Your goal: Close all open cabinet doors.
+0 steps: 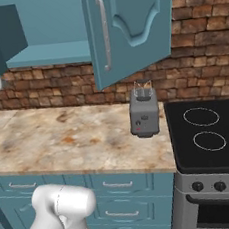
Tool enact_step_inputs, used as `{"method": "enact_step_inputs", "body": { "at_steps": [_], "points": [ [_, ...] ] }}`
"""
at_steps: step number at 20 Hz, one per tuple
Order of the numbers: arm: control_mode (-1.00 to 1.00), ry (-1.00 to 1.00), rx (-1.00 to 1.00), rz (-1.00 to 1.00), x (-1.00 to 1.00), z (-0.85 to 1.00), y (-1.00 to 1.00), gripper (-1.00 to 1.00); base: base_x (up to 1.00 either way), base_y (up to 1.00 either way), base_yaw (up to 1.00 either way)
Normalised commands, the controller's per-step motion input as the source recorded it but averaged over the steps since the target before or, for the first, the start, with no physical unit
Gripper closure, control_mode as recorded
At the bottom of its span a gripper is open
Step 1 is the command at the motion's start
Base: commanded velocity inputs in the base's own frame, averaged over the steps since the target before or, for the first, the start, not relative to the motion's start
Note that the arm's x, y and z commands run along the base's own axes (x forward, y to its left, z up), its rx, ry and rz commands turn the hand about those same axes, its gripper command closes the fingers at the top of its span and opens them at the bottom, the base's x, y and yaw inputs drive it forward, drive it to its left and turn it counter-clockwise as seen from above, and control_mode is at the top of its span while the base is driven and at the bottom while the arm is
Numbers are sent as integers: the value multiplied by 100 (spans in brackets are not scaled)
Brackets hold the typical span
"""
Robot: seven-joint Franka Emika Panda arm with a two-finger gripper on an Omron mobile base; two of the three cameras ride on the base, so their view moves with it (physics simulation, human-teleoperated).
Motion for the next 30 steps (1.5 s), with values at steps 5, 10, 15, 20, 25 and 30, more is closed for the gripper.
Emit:
{"method": "enact_step_inputs", "body": {
  "at_steps": [5, 10, 15, 20, 25, 30],
  "points": [
    [100, 0, 0, 0, 0, 0, 0, -100, 0, 11, 0],
    [100, 0, 0, 0, 0, 0, 0, -100, 16, 6, 0],
    [100, 0, 0, 0, 0, 0, 0, -100, 17, 7, 0],
    [100, 0, 0, 0, 0, 0, 0, -100, 24, 1, 0],
    [100, 0, 0, 0, 0, 0, 0, -100, 21, 1, 0],
    [100, 0, 0, 0, 0, 0, 0, -100, 0, 0, 0]
  ]
}}
